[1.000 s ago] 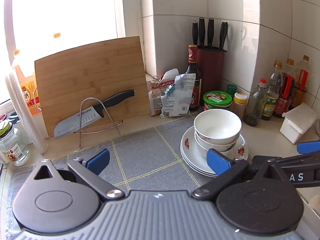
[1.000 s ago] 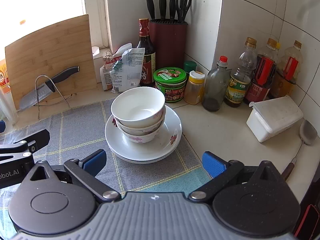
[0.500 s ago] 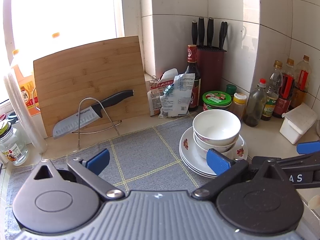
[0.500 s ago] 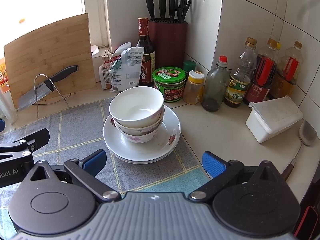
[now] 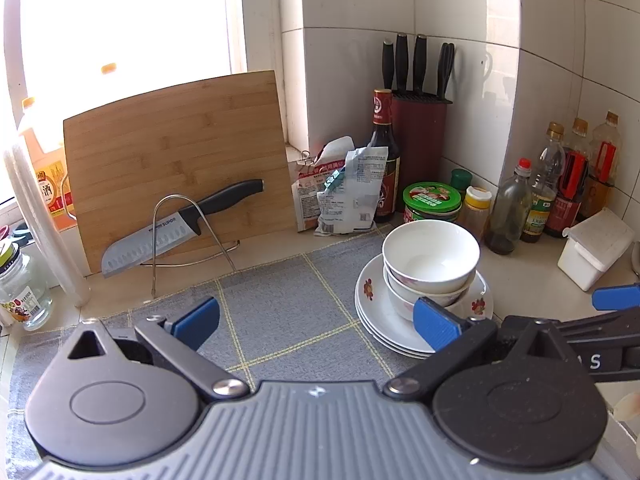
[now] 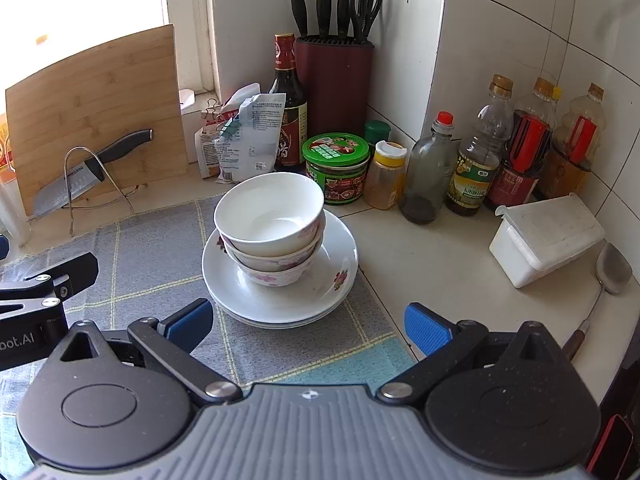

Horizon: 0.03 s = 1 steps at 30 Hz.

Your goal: Organize plates and bowls

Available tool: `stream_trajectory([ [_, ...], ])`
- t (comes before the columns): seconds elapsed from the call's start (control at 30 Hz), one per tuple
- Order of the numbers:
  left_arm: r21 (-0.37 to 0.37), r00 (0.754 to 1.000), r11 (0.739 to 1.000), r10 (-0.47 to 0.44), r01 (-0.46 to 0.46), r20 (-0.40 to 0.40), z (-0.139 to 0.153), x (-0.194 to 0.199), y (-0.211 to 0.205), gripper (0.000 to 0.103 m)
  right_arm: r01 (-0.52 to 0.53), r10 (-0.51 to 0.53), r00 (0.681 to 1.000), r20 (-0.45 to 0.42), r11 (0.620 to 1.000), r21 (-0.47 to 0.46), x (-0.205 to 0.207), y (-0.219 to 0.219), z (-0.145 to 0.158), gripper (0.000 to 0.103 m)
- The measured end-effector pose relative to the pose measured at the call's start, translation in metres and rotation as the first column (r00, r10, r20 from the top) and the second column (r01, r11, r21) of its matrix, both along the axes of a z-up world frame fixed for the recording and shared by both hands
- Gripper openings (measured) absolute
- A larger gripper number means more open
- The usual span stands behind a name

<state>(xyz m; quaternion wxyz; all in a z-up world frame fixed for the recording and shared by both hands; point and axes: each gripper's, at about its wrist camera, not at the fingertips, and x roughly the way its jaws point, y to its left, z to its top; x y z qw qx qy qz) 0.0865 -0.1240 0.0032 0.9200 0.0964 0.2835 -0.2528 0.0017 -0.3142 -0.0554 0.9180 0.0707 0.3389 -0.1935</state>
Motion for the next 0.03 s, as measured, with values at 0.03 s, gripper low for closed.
stream_trajectory([
  [0.03,-0.001,1.000,1.000,0.000,0.000,-0.003,-0.0007,0.0006,-0.0004,0.102,0.000,0.000,1.000,-0.001,1.000,0.000,0.0002,-0.0004,-0.0001,0.103],
])
